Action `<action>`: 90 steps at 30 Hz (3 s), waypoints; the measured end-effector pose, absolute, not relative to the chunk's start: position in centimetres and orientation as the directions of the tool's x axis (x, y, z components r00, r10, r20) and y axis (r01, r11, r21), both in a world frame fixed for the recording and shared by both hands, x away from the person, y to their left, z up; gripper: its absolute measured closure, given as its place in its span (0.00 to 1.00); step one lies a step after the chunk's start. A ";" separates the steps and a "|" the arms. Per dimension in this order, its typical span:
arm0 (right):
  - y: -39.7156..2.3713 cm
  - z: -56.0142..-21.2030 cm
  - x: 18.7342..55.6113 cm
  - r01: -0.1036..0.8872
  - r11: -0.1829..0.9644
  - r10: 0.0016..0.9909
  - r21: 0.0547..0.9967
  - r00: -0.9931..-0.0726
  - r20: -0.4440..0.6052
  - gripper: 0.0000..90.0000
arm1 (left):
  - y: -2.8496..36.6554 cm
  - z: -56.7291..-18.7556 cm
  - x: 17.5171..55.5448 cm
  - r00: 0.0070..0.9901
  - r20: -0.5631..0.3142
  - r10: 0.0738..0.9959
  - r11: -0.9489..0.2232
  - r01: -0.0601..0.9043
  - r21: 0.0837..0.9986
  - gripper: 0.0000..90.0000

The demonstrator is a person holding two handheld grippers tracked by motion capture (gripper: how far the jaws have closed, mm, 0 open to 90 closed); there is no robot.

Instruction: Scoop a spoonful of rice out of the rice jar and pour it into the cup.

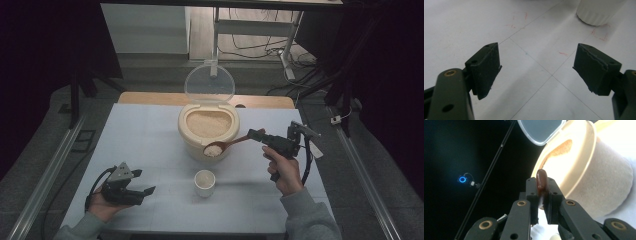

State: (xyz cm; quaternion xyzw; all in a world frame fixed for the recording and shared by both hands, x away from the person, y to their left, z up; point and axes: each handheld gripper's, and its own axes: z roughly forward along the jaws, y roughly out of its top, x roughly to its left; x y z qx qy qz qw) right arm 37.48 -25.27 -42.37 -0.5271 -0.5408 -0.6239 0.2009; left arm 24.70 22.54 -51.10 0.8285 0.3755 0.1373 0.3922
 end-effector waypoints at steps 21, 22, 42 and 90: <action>-24.0 -43.6 36.9 0.831 -0.210 0.416 0.515 -0.401 0.816 0.92 | 22.6 -51.2 24.7 0.681 -0.067 0.729 -0.412 0.515 0.752 0.23; -23.9 -43.7 36.9 0.832 -0.204 0.421 0.516 -0.402 0.813 0.92 | 22.6 -51.2 24.7 0.681 -0.067 0.730 -0.412 0.516 0.751 0.23; -22.2 -42.8 36.3 0.785 -0.084 0.497 0.614 -0.501 0.709 0.92 | 22.6 -51.2 24.8 0.683 -0.066 0.728 -0.416 0.515 0.750 0.23; -23.9 -38.4 34.0 0.519 0.091 0.514 0.850 -0.755 0.406 0.92 | 22.8 -51.3 24.8 0.677 -0.068 0.733 -0.408 0.518 0.752 0.23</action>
